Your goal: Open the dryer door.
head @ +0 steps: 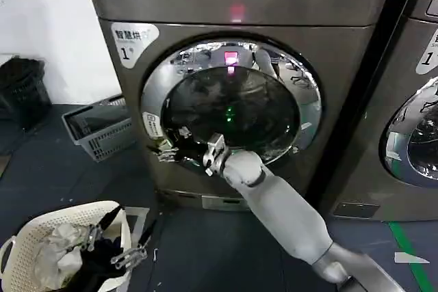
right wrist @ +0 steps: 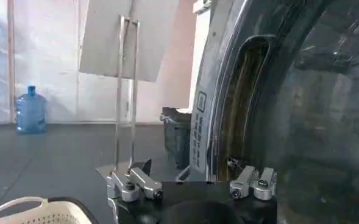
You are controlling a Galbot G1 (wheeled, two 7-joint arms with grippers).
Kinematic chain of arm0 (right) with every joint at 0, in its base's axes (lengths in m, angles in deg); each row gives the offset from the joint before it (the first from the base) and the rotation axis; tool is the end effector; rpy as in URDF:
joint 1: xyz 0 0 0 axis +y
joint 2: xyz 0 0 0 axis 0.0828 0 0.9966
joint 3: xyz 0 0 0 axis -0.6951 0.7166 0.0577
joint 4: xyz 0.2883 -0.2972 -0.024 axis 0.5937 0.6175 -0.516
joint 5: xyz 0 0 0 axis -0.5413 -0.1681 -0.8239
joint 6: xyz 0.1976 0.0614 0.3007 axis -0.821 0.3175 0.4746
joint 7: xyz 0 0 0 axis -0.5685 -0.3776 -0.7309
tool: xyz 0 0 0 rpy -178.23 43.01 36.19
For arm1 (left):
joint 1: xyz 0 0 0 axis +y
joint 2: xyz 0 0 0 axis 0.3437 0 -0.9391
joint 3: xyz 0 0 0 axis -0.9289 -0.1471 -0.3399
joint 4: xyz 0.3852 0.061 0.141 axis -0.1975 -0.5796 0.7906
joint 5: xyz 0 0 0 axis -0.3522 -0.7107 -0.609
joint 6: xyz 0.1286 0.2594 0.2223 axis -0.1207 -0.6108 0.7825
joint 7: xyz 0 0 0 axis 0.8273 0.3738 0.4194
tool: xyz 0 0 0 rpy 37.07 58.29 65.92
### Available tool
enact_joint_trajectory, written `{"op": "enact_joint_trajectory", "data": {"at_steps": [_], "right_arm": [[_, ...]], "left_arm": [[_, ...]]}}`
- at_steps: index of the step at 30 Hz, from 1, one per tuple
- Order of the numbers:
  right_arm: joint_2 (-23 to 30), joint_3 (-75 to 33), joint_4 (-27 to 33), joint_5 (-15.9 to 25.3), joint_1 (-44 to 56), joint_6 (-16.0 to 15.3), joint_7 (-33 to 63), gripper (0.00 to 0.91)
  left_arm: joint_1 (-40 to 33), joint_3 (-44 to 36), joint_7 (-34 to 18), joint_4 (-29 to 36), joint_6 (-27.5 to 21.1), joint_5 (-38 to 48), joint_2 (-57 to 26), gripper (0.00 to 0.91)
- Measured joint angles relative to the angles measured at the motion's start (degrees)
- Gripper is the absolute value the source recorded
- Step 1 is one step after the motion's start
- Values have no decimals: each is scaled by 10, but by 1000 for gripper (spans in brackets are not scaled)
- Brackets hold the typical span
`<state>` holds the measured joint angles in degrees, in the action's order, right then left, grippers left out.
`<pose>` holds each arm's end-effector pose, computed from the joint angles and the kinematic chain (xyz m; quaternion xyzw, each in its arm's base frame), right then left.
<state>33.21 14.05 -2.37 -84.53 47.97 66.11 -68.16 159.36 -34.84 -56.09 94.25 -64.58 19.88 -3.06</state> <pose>0.5265 0.1304 -0.2485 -0.5215 0.8517 -0.0499 0.0140 0.0539 0.0919 -0.2174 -0.1848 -0.9806 -0.0538 0.0363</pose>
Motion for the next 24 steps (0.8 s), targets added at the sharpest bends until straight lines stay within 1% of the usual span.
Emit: {"op": "enact_joint_trajectory", "data": {"at_steps": [4,7,9,10,13,16,20,24], "right_arm": [[-2,-3,-8,-26,2,-4,-11,907],[-5,-5,-15,-29,4,-3,-24,907],[-9,-2,-17,-35,6,1,-32,907],[-12,0,-17,-35,8,2,-38,907],[-17,1,-24,-34,14,5,-50,907],[-23,0,-32,-36,17,6,-62,907],[-33,-3,-45,-35,24,13,-85,907],[-45,-7,-59,-35,31,10,-115,907]], "left_arm": [[-8,9,4,-1,-20,-1,-12,907],[-19,18,4,-3,-40,12,-20,907],[-28,25,4,-10,-40,23,-22,907],[-32,29,13,-14,-41,27,-22,907],[-40,40,52,-30,-19,31,-28,907],[-52,59,83,-49,0,57,-36,907],[-70,91,98,-75,2,99,-54,907],[-90,131,105,-107,3,140,-79,907]]}}
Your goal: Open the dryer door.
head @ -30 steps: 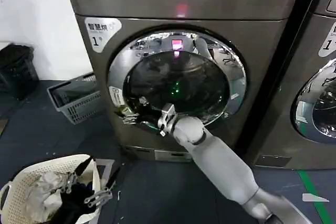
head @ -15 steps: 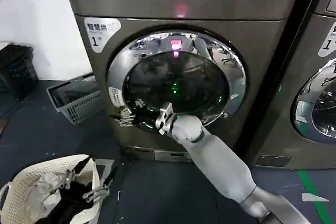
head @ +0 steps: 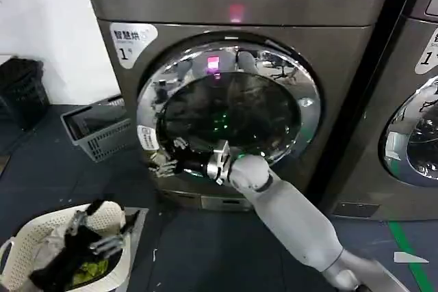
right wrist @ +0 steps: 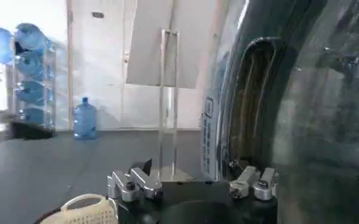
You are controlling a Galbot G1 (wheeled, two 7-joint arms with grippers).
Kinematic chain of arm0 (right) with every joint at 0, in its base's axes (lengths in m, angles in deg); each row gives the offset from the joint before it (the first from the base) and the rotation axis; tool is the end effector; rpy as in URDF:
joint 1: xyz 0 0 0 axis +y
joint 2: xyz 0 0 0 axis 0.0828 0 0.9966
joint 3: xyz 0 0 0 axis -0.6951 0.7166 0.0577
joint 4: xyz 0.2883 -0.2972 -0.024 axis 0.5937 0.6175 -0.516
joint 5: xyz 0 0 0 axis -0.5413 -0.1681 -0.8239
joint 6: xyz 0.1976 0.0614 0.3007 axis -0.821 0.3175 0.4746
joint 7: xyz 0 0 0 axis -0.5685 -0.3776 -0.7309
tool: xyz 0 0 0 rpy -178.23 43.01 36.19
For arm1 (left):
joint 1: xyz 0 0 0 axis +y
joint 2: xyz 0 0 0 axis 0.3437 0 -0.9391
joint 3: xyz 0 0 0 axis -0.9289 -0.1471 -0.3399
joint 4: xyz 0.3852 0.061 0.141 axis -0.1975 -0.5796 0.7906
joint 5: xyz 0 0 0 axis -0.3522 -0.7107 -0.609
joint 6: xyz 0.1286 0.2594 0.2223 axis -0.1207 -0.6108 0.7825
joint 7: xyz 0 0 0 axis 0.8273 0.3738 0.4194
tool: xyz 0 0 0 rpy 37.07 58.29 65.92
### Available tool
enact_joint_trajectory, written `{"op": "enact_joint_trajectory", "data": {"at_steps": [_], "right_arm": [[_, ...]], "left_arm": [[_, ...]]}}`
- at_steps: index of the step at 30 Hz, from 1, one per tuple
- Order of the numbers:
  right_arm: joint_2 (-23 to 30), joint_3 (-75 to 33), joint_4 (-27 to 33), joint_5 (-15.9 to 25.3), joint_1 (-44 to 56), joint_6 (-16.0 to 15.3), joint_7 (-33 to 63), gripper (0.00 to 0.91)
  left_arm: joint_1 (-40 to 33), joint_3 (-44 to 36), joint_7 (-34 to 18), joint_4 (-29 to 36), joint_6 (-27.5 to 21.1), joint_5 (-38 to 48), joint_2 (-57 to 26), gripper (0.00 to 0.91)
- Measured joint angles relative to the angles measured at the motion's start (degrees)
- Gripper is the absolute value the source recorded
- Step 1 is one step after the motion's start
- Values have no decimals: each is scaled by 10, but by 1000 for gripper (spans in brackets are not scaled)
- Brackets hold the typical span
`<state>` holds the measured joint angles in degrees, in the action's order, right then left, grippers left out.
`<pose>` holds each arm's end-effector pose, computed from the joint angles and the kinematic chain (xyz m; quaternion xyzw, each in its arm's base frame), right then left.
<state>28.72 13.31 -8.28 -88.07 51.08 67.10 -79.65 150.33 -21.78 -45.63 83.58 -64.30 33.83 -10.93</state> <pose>0.5022 0.1000 -0.2505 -0.6094 0.7918 -0.0330 0.0230 0.1014 0.1864 -0.2244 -0.2195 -0.9742 -0.0520 0.0034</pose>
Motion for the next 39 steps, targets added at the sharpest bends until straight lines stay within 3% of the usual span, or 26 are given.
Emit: {"op": "enact_joint_trajectory", "data": {"at_steps": [8,16,22,31,39], "right_arm": [[-23,-4,-21,-17,9,-7,-68,907],[-49,-7,-36,-17,19,-3,-145,907],[-65,-17,-43,-17,28,8,-200,907],[-91,-39,-63,-16,50,12,-280,907],[-120,-78,-89,-11,92,9,-370,907]], "left_arm": [[-29,59,-3,-51,-23,64,-40,907],[-72,64,-37,-90,-47,122,-86,907],[-96,48,-57,-102,-80,147,-121,907],[-147,-2,-75,-141,-86,180,-184,907],[-200,-46,-84,-184,-58,212,-242,907]]}}
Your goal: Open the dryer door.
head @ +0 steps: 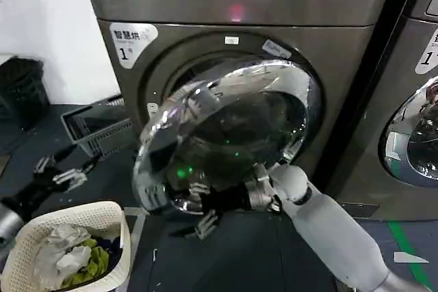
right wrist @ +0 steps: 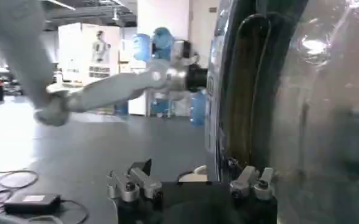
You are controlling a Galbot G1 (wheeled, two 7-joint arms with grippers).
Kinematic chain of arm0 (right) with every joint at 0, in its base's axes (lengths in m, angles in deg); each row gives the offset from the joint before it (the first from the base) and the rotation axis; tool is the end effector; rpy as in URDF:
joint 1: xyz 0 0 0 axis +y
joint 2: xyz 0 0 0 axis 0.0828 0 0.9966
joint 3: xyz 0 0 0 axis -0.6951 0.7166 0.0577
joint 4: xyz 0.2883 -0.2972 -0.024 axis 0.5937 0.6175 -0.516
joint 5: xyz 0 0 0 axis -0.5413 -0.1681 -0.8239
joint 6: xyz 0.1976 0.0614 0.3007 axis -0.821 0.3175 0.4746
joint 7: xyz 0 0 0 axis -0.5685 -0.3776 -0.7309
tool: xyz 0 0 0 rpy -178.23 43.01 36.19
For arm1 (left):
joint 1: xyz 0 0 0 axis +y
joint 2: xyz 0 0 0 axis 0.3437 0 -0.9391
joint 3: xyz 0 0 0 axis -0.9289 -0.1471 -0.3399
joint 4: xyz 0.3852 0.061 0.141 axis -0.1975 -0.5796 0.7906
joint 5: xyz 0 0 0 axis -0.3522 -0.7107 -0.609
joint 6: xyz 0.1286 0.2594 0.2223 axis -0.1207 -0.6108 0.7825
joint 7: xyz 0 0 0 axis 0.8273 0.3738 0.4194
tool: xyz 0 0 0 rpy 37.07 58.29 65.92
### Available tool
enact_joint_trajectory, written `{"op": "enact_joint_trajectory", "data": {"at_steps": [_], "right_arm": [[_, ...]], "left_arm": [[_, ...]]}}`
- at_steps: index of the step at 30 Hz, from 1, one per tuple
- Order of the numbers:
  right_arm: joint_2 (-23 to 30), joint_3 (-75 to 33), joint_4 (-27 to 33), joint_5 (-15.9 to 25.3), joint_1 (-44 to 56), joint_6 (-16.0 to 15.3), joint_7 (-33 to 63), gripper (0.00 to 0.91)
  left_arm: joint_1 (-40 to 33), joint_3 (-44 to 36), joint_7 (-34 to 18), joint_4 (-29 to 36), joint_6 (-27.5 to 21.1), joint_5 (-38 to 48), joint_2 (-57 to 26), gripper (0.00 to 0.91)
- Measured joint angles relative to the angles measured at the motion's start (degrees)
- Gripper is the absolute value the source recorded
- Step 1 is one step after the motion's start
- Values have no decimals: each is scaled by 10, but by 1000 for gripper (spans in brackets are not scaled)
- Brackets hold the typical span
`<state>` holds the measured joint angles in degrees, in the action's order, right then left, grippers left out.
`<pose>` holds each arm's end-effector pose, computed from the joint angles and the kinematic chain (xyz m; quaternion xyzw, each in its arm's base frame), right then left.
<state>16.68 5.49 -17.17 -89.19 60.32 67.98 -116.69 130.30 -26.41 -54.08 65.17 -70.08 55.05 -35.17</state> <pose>0.4573 -0.0117 -0.2622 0.7948 -0.6046 0.0532 0.0047 0.2459 0.2887 -0.1766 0.2209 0.9752 0.0000 0.0090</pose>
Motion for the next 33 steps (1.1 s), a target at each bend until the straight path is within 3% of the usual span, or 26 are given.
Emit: {"op": "enact_joint_trajectory", "data": {"at_steps": [17,25,33], "right_arm": [[-46,-122,-47,36,121,23,-93,907],[-75,-237,-76,33,213,44,-93,907],[-64,-382,-74,30,316,53,-91,907]], "left_arm": [[-114,-148,30,-51,43,-1,-67,907],[-163,-231,36,-48,41,-3,-65,907],[-212,-323,60,-37,33,-20,-60,907]]}}
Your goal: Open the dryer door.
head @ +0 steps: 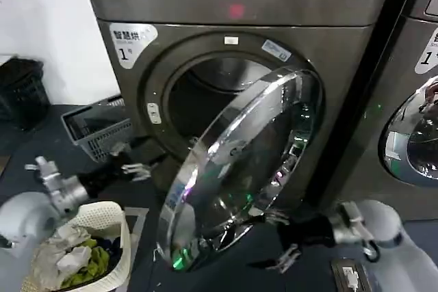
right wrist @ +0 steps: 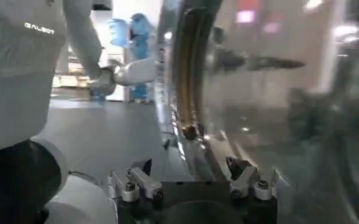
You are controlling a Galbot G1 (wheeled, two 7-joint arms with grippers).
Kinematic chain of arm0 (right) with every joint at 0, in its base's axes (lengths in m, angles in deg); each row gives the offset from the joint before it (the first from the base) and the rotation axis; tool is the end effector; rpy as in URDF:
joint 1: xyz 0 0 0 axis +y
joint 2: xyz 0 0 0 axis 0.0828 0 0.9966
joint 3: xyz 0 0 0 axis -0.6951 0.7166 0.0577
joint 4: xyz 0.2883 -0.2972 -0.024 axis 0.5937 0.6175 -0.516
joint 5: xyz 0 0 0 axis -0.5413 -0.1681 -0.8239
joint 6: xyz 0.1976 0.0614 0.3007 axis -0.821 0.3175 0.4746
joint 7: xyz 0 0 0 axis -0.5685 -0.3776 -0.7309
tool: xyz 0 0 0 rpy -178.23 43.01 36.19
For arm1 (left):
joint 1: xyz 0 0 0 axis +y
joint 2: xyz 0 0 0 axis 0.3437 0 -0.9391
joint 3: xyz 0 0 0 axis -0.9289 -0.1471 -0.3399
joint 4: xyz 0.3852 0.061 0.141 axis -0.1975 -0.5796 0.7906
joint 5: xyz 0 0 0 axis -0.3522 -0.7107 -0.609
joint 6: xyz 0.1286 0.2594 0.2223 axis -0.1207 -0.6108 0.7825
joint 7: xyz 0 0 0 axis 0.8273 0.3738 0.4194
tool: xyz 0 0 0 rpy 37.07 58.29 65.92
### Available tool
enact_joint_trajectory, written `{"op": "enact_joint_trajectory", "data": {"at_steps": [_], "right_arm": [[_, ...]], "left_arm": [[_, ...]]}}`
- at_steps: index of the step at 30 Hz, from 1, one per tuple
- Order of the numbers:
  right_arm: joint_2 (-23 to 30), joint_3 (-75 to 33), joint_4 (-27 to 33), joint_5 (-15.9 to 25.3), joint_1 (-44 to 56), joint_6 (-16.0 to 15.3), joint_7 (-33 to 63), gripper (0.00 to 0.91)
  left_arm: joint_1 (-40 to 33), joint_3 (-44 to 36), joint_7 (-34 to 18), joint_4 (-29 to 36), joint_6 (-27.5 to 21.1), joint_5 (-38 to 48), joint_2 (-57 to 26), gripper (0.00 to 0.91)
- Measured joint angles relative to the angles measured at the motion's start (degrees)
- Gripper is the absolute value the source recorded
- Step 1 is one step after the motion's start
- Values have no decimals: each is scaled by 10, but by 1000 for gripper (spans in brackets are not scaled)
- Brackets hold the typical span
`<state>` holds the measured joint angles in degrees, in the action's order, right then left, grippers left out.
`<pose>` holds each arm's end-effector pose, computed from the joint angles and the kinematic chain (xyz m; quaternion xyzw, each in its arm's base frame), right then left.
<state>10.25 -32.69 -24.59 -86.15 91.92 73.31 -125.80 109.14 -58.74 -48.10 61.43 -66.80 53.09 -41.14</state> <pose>0.3229 -0.2199 -0.2944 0.6824 -0.7276 0.0664 0.0221 0.3413 0.1952 -0.1963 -0.4307 -0.9022 -0.0208 0.0111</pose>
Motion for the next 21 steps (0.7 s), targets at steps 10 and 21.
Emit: {"op": "enact_joint_trajectory", "data": {"at_steps": [10,21], "right_arm": [[45,-207,39,5,74,6,41,907],[138,-423,6,38,123,7,224,907]], "left_arm": [[-46,-98,26,20,-9,-18,16,907],[-116,-202,36,43,-15,-16,26,907]]}}
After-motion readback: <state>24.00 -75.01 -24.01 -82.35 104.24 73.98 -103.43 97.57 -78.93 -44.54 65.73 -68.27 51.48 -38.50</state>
